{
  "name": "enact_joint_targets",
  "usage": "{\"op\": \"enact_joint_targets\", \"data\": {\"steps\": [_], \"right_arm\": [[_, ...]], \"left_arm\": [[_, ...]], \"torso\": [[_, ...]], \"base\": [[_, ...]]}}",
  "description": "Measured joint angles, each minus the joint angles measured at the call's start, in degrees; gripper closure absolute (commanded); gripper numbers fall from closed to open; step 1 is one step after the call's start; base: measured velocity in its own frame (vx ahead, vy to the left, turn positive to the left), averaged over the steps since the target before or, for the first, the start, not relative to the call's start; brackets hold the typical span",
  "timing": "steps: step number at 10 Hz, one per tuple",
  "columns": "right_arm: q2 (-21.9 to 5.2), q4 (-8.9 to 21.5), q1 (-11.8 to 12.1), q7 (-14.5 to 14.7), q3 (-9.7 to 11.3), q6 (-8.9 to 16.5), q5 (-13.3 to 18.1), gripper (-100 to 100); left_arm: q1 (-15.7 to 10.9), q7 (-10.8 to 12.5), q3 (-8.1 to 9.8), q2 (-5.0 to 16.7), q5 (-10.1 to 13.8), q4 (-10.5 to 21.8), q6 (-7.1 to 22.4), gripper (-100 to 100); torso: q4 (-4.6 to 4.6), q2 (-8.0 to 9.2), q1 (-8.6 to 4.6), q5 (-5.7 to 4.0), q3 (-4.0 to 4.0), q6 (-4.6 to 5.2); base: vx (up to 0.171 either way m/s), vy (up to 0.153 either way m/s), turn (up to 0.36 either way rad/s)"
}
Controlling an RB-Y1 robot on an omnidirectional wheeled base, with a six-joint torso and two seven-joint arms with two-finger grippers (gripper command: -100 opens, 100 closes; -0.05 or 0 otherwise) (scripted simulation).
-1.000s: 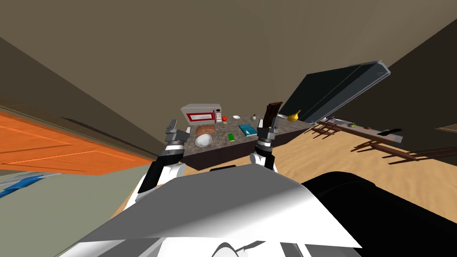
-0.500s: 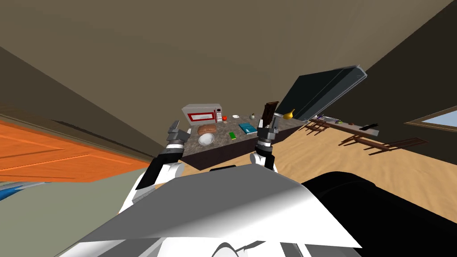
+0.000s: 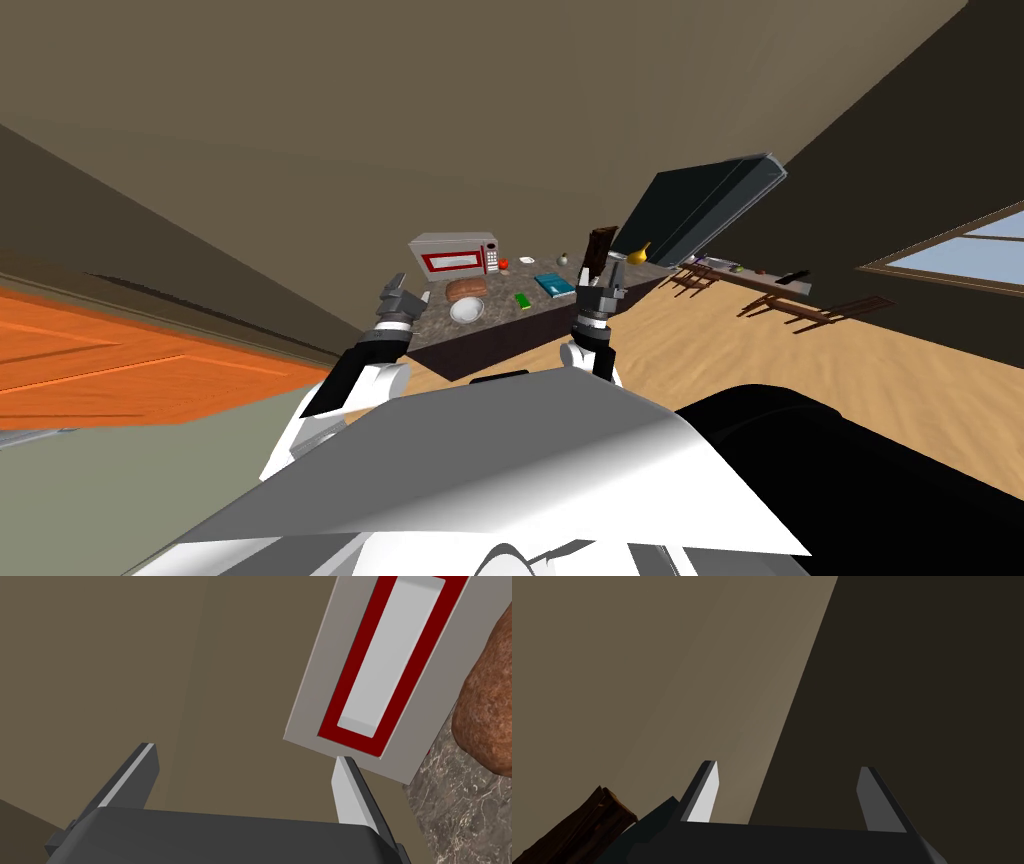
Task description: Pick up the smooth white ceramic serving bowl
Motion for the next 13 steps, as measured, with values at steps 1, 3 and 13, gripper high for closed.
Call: {"op": "enact_joint_targets", "data": {"steps": [1, 3, 13], "right_arm": [[0.00, 0.00, -0.01, 0.00, 0.00, 0.00, 0.00, 0], [0.00, 0.00, 0.01, 0.00, 0.00, 0.00, 0.00, 0], [0.00, 0.00, 0.01, 0.00, 0.00, 0.00, 0.00, 0]], "left_arm": [[-0.26, 0.56, 0.27, 0.06, -0.03, -0.30, 1.64, -100], [-0.39, 1.15, 0.54, 0.21, 0.02, -0.41, 4.21, -100], [-2.90, 5.51, 2.34, 0.63, -0.02, -1.42, 19.23, -100]], "torso": [[0.01, 0.07, 0.14, 0.02, 0.04, 0.02], [-0.01, -0.09, -0.07, -0.01, -0.04, -0.01], [-0.02, -0.11, -0.12, -0.02, -0.06, -0.02]], "base": [[-0.058, 0.109, -0.075], [-0.021, 0.052, -0.052], [-0.039, 0.072, -0.087]]}}
